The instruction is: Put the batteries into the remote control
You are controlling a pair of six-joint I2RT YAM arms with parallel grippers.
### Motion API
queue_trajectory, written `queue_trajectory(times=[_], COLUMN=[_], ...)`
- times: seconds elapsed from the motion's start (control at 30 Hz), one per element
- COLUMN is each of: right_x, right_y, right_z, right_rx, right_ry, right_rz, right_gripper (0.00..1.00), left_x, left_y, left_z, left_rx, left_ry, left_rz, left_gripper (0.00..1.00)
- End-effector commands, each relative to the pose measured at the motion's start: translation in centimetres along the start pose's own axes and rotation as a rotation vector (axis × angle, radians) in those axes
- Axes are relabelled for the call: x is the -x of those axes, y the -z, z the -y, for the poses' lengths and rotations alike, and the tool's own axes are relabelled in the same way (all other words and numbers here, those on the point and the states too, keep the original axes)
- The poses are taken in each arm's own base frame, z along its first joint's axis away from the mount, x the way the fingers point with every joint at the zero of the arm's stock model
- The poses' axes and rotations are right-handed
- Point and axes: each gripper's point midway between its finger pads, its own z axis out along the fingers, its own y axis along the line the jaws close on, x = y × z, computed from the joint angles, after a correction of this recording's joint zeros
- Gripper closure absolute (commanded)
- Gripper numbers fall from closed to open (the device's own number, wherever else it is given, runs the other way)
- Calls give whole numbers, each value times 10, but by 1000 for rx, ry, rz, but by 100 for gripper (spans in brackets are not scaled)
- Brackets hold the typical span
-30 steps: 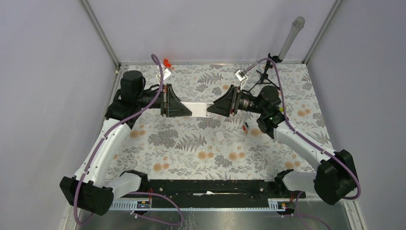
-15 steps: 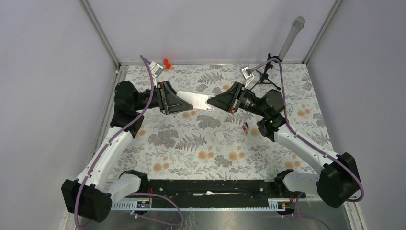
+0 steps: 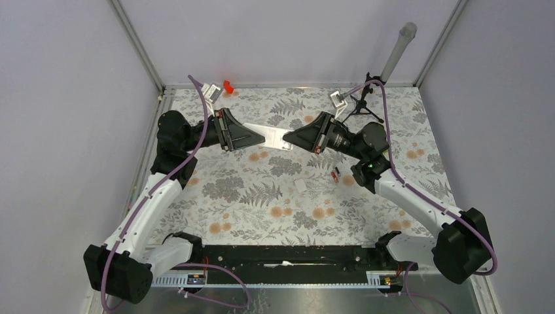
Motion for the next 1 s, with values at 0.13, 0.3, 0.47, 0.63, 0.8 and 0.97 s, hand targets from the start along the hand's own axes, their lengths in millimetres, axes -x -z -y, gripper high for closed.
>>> queue_trajectory(times=[0.13,0.3,0.47,0.63,0.8,0.97], right_x=[11,10,6,8,-16,-53], right_y=[-5,-4,14,59,131,189], right_z=[-14,2,34,76,149,206], right_rx=[15,-77,-298,-583,-987,-1273], right_ry=[13,13,120,178,186,183], right_rz=[12,0,-24,-32,-124,-321], right_gripper=[94,49,17,18,31,45], left_x=[12,10,12,30,43,45], left_y=[-3,-3,6,35,61,66], left_z=[14,7,-23,-76,-94,-94], left_rx=[-23,6,203,565,705,706], left_ry=[-98,-135,-224,-239,-234,-239], left_rz=[48,28,25,140,262,267], left_gripper=[71,100,100,100,100,100])
